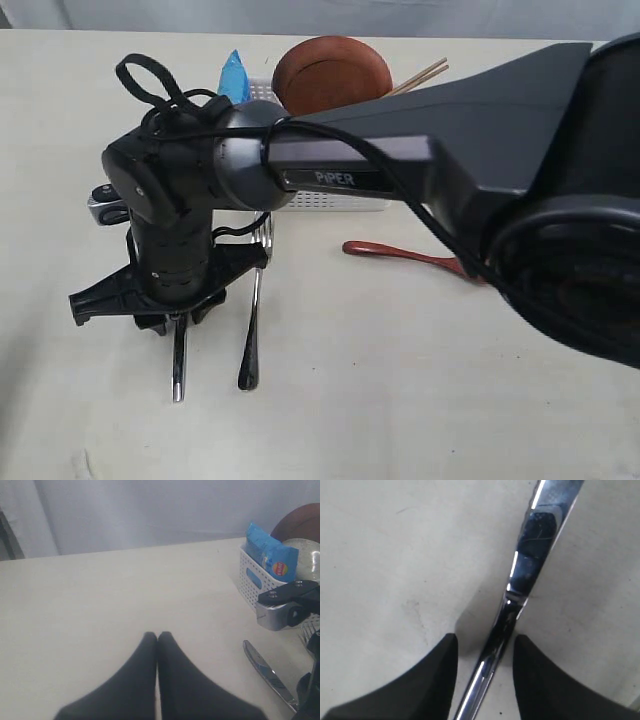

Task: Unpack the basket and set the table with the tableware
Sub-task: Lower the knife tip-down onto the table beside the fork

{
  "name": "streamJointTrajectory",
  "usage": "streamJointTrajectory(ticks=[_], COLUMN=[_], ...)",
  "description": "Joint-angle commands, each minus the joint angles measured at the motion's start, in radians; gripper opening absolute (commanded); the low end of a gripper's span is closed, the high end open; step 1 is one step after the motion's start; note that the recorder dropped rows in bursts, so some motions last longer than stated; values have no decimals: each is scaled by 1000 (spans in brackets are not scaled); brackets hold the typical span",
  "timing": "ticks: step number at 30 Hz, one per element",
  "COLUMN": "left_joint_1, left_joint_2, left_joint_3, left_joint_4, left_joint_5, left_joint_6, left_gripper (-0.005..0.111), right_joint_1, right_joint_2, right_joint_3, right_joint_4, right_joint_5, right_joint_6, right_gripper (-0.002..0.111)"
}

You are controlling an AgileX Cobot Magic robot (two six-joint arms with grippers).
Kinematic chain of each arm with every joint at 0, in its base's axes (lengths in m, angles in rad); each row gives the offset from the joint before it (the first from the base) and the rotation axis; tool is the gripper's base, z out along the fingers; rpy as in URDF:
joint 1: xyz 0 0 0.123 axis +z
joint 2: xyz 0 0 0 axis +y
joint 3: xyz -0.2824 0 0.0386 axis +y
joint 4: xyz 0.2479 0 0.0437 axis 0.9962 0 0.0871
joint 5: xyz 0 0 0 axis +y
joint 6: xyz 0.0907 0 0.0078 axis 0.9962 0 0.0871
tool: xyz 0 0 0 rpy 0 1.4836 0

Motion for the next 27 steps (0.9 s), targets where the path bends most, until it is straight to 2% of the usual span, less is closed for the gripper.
streamJointTrajectory(ticks=[1, 7, 13, 18, 27], left_joint_1=[1, 1, 1, 1, 1], left_joint_2=[-3, -3, -3, -3, -3], left_joint_3=[4, 4, 4, 4, 4], left_joint_4=[-4, -4, 3, 3, 3], left_joint_5=[0, 0, 0, 0, 0], left_joint_6=[6, 6, 6, 6, 6], left_gripper=[0, 0, 0, 0, 0], right_joint_1=[0, 0, 0, 0, 2], right_joint_2=[26, 26, 26, -5, -58], right_joint_3=[3, 3, 3, 3, 5], right_joint_4=[-12, -22, -41, -135, -145], right_joint_5=[0, 0, 23, 60, 62], right_joint_6=[-5, -5, 30, 209, 368], right_gripper=[32, 0, 0, 0, 0])
